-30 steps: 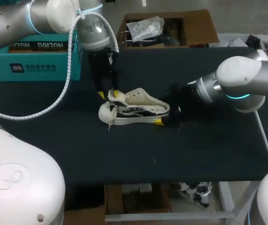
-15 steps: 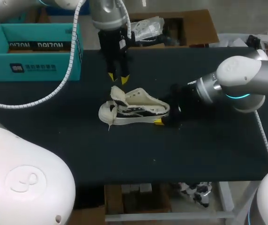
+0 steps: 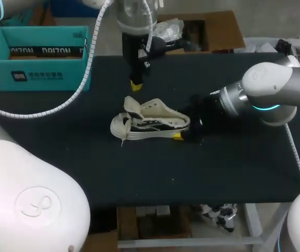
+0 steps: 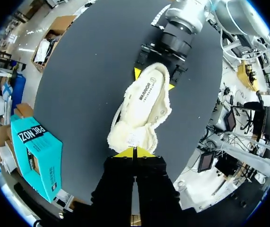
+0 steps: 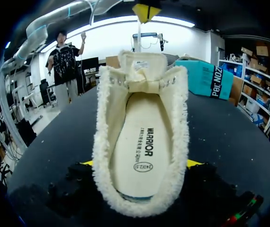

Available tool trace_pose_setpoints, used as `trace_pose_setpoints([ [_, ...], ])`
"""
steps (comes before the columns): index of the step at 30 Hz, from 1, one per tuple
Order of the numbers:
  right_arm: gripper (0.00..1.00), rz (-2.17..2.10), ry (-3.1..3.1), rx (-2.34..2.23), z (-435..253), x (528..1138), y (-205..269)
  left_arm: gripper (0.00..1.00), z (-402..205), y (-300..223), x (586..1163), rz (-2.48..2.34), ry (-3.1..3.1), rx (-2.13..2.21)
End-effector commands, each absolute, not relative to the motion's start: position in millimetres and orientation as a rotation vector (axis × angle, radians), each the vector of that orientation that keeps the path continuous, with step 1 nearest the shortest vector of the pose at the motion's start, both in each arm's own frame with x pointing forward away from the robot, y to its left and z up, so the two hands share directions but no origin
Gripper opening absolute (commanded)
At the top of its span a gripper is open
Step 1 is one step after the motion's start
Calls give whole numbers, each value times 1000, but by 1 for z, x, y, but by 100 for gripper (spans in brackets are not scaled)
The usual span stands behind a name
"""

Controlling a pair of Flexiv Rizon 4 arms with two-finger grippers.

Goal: Open the shoe tongue, take the insole out of the shoe, put the insole back into the shoe, and pack the shoe into the shoebox

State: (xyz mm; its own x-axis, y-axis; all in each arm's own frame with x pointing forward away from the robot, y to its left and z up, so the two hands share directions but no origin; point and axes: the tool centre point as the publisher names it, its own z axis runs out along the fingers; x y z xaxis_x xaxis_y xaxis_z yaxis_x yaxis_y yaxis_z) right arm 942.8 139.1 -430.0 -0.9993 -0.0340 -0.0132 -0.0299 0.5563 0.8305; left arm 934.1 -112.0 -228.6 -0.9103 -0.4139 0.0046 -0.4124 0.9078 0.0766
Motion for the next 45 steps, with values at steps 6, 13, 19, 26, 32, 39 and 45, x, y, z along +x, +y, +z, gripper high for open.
trace_pose_setpoints([
  [6,0,-1483,-2764,61,-434,942,139,0,-306,-127,954,122,-3120,-516],
  [13,0,-1483,-2764,61,-434,942,139,0,-325,-133,949,290,-3033,-597],
  [19,0,-1483,-2764,61,-434,942,139,0,-325,-133,949,290,-3033,-597],
  [26,0,-1483,-2764,61,-434,942,139,0,-331,-137,952,301,-3012,-550],
  [32,0,-1483,-2764,61,-434,942,139,0,-358,-157,955,312,-2938,-330],
  [39,0,-1483,-2764,61,-434,942,139,0,-371,-166,952,298,-2923,-280],
  [45,0,-1483,-2764,61,-434,942,139,0,-376,-169,945,278,-2863,-331],
])
